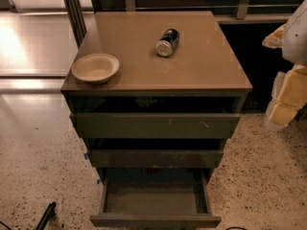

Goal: Close bottom drawer

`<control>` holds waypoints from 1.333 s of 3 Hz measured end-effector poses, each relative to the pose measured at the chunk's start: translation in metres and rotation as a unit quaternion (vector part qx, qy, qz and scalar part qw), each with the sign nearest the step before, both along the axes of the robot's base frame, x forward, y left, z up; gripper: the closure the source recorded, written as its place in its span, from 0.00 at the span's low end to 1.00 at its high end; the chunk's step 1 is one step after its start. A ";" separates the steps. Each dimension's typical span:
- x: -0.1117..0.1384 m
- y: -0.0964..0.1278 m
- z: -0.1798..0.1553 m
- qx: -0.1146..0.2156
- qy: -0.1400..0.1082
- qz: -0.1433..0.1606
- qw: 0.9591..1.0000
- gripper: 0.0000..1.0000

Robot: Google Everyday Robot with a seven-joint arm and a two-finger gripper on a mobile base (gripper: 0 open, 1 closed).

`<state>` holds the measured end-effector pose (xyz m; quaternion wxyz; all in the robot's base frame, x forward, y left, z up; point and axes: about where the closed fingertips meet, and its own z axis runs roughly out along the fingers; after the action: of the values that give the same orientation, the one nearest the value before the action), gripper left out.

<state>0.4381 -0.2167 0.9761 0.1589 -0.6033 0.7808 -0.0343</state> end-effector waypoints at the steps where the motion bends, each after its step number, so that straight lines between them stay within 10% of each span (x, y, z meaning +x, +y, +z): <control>1: 0.000 0.000 0.000 0.000 0.000 0.000 1.000 0.00; 3: -0.017 -0.004 -0.046 0.064 0.007 -0.031 0.997 0.00; 4: -0.041 -0.014 -0.114 0.120 0.041 -0.075 0.989 0.00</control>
Offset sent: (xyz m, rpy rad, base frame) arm -0.0052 -0.0006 -0.0169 0.0552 -0.0121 -0.0170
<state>0.3973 -0.2308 0.8620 0.1949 -0.5209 0.8279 0.0722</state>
